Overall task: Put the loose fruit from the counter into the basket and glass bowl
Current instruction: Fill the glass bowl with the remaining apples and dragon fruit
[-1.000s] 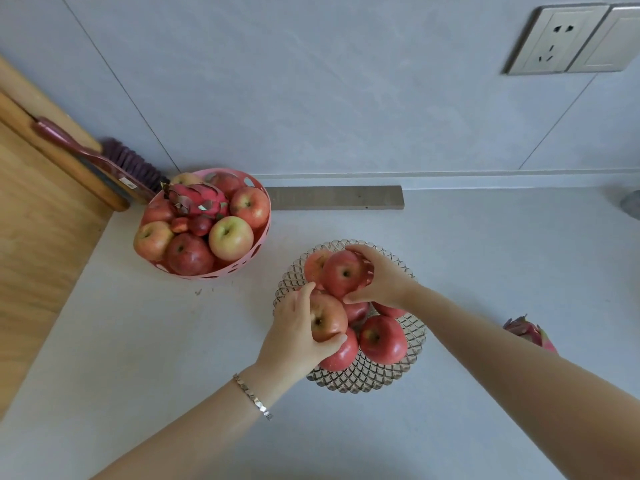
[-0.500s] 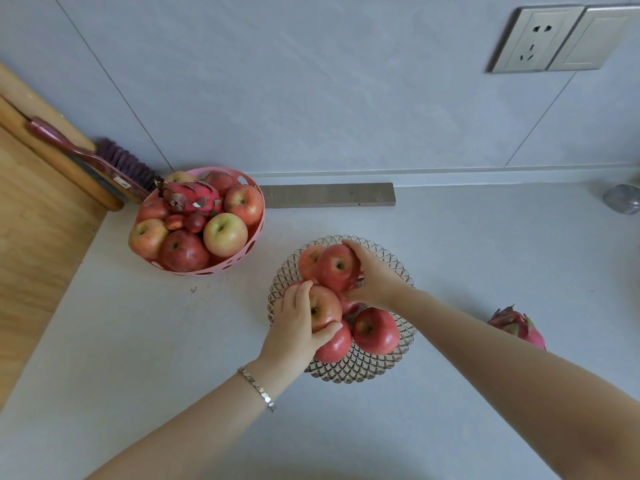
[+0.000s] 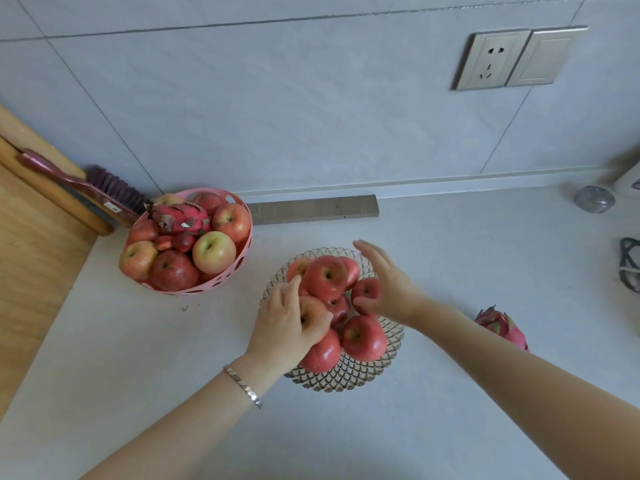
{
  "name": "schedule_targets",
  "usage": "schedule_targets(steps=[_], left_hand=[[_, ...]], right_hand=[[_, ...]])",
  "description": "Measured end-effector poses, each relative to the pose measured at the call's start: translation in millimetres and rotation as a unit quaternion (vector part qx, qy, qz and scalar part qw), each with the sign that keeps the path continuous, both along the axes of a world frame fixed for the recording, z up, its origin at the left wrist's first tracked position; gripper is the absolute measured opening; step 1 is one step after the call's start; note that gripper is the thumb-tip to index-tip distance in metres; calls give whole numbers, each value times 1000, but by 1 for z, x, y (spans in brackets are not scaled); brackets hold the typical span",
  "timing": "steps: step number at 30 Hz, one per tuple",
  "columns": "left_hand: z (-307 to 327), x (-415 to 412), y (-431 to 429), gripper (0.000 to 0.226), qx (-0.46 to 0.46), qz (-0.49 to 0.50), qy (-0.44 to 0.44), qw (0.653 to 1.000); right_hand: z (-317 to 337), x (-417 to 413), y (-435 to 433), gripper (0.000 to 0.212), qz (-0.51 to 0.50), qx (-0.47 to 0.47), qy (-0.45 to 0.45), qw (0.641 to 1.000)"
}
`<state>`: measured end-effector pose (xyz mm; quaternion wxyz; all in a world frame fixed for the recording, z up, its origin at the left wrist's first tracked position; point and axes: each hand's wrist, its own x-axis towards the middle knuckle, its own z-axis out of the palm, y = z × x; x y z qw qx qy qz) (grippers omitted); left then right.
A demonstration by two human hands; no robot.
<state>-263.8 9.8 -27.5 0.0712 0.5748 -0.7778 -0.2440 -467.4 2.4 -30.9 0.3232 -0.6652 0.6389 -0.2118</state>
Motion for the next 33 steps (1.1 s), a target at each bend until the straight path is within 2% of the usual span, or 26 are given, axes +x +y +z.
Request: schedule_targets(steps=[2,4,6,8,9,13,16,18,19,21,23,25,28,33], left_hand=[[4,-3,-1,83,2,-6,4,1000],[5,-6,-1,89,9,-7,0,1000],[4,-8,0,83,11,-3,3,1000],[1,-11,1,73,18,-6,6,1000],[0,-12,1,71,21,-9,8,1000],[1,-12,2,66,41,6,13,999],[-4,-3,-9,61,43,53,48,997],[-8,4,-19,60,41,126,126,983],[-10,8,-23,54,51,175,164,969],[-20,14,-30,46,131,272,217,928],[-34,21,-32,57,237,333,229,884],[-43,22,-31,65,279,346,245,862],[-44,20,-28,66,287,361,257,849],[-52,25,-9,86,370,378,257,809]], right_hand=[[5,-29,15,67,-78,-71,32,994],[-1,-64,32,54,-210,-79,91,970],[-11,-92,49,61,-324,72,162,929],[-25,-109,71,73,-372,238,200,875],[-33,-112,81,73,-376,275,197,862],[-53,-114,100,69,-406,242,167,865],[-52,-117,103,78,-438,222,112,864],[-48,-117,101,80,-456,208,40,864],[-45,-115,99,78,-461,195,2,866],[-36,-109,93,76,-456,170,-63,871],[-25,-100,87,74,-443,148,-114,877],[-14,-89,81,70,-431,132,-161,878],[3,-75,75,65,-404,129,-226,877],[12,-58,66,66,-370,134,-277,876]])
